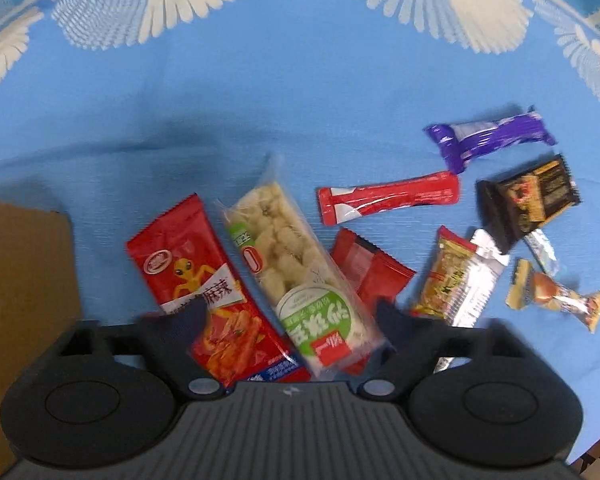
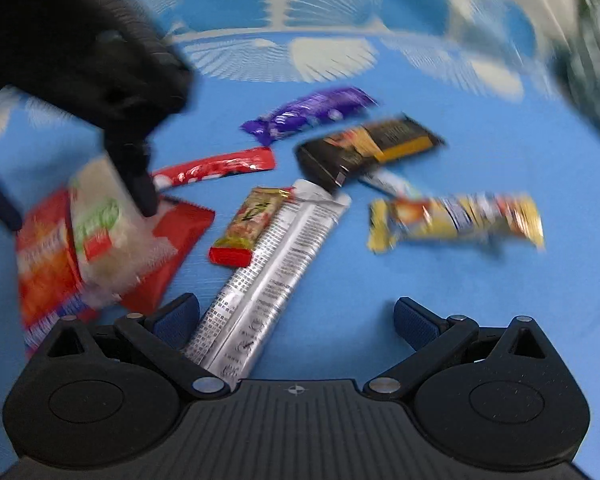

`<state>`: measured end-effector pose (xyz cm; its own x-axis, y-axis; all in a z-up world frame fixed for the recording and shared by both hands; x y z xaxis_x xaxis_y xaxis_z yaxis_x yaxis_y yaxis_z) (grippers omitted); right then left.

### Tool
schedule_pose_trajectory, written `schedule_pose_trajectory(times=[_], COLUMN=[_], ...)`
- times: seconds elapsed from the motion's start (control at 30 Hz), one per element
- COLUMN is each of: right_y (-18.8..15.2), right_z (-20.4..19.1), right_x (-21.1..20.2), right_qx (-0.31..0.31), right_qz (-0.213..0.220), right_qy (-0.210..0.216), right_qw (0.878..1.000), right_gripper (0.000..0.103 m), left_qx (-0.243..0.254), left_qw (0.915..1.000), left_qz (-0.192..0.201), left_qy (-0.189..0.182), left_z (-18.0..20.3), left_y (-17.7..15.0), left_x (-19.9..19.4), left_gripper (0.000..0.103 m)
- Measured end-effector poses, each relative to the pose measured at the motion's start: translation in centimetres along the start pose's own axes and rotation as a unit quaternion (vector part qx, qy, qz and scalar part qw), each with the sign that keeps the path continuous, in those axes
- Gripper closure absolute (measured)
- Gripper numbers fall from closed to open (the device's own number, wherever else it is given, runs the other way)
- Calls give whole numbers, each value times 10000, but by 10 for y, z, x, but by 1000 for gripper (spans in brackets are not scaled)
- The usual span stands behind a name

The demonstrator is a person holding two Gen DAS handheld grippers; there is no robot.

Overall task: Organize snacks
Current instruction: 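Grasp the clear peanut-candy bar with left tool while right tool grasps silver stick pack, then carry both held snacks over the cardboard box with both tools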

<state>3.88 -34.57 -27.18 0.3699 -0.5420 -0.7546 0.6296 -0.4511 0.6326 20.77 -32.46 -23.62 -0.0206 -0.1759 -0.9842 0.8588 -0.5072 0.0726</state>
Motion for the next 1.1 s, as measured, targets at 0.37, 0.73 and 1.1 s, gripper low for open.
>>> schedule_pose_trajectory(times=[0.37,0.73,1.1], right_y=[-13,-14,-53], right_z=[41,90,53], right_x=[-34,-145,-292], right_qx=[699,1539,1073], right_qz=[-211,134,421], right_qy=[430,662,1464], right_qw=[9964,9858,9825], right_gripper=[83,83,83], left_qx=[19,481,190], left_qw=[9978,9876,9817], left_qz=[611,1347,1888], left_qy=[-246,-646,-139], left_z=[-21,-32,-117], left_y=[-41,-163,-295], left_x=[-58,-173,-261], left_gripper=[63,63,63])
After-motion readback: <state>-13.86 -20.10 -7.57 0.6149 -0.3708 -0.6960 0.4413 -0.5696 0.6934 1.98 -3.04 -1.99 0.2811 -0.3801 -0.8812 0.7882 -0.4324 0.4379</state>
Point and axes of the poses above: each gripper's, at about its wrist camera, not at the fingertips, and x roughly the way its jaws point, z to its right, y to its top, the point moved 5 cm from there along x, roughly the way its jaws point, and after that the axes turned 11 degrees about -y, right-handed, at the moved point
